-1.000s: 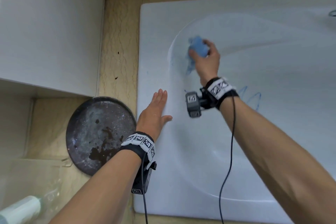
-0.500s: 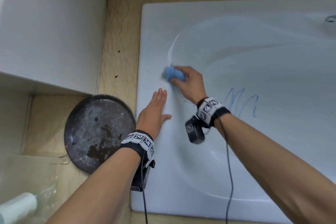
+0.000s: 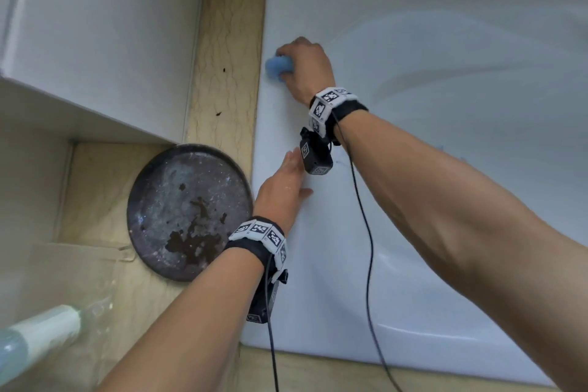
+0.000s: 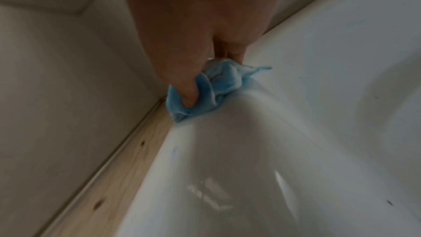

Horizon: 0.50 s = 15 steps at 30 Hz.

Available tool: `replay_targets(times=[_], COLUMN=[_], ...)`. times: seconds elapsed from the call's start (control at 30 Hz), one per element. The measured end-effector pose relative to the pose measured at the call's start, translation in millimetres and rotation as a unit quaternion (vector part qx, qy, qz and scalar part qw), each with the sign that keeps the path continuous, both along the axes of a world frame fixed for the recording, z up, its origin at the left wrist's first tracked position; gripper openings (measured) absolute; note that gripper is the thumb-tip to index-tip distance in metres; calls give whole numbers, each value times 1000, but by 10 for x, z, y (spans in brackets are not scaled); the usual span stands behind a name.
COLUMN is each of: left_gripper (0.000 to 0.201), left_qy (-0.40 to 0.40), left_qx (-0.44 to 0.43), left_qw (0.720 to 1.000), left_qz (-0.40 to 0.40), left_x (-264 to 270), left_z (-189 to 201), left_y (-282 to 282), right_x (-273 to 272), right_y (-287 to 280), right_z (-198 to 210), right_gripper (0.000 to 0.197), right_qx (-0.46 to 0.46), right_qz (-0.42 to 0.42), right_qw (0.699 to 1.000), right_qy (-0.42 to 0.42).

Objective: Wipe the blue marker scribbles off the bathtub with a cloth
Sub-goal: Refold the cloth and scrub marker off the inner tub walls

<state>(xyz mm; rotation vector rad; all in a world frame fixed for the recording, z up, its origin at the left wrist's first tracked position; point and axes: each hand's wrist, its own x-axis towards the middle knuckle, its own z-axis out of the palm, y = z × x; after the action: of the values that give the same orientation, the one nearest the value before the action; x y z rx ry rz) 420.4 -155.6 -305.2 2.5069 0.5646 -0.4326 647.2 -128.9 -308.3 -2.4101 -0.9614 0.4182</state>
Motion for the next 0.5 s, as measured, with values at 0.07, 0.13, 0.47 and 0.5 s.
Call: replay_targets(times=[0.07, 0.13, 0.47, 0.5], left_gripper=[70, 63, 32, 19], left_qy=[-9, -5, 56, 47], left_qx=[-5, -16, 89, 111], left_qw=[1000, 1000, 991, 989], left_qz=[-13, -26, -88, -84], left_x=[-142, -295, -328, -274], left_z=[59, 109, 286, 320], left_y=[-56, -81, -121, -131], right_x=[-309, -636, -950, -945], right_y=[-12, -152, -1269, -1328], right_z=[4, -12, -293, -309], right_gripper=[31, 29, 41, 41], right_qx=[8, 13, 137, 152], right_qz=[58, 104, 113, 49], right_qw=[998, 995, 984, 986], right_qy=[-7, 7, 29, 44])
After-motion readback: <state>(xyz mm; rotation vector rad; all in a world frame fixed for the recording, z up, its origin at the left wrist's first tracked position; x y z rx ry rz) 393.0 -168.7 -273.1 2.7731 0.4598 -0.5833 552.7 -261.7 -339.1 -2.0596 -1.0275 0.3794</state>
